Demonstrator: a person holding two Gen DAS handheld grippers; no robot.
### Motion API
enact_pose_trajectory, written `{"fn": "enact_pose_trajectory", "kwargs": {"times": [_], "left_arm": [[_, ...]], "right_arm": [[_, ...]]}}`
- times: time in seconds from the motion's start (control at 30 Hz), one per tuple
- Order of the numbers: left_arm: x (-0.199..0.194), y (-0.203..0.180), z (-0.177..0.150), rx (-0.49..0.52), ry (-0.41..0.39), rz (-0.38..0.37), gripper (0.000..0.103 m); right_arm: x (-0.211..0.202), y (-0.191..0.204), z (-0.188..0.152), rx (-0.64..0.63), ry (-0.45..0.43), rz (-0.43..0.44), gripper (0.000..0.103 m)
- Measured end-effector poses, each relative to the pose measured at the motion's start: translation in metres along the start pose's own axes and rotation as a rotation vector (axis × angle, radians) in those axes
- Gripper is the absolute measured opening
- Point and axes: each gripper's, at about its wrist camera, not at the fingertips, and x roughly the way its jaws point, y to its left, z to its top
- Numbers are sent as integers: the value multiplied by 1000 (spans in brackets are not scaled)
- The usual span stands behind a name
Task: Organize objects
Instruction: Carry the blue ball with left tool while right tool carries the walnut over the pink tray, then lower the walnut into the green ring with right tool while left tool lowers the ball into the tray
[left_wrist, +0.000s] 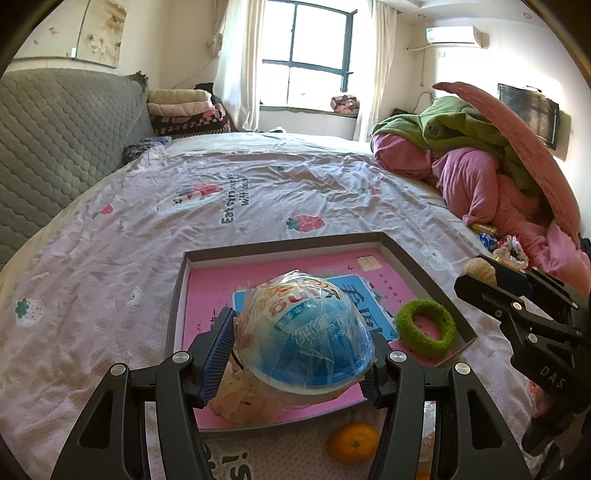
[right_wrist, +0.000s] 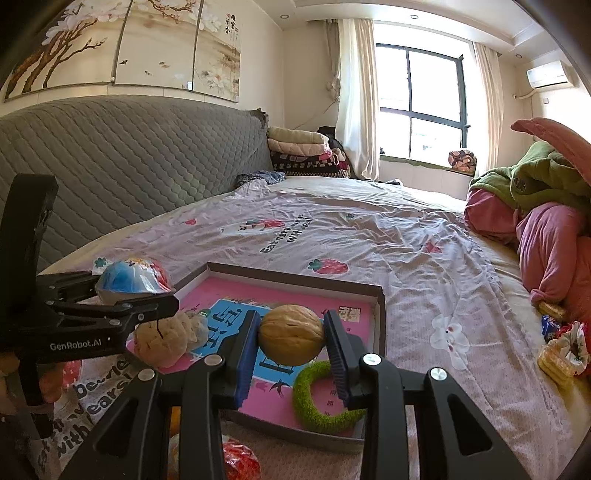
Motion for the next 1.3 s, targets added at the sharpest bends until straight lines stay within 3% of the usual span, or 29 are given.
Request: {"fn": "enact_pose_trajectory", "kwargs": {"times": [0.33,1.03,1.3], "left_arm": [[18,-3,-4,4,45,-18,60],[55,-4,-21,34,180,-142,61],[64,-2,-26,40,197,-114,61]], "right_arm": [[13,-10,-3,28,40,-32,36],[40,-18,-22,45,149,-41,36],[47,-19,-29,49,178,-46,36]]}}
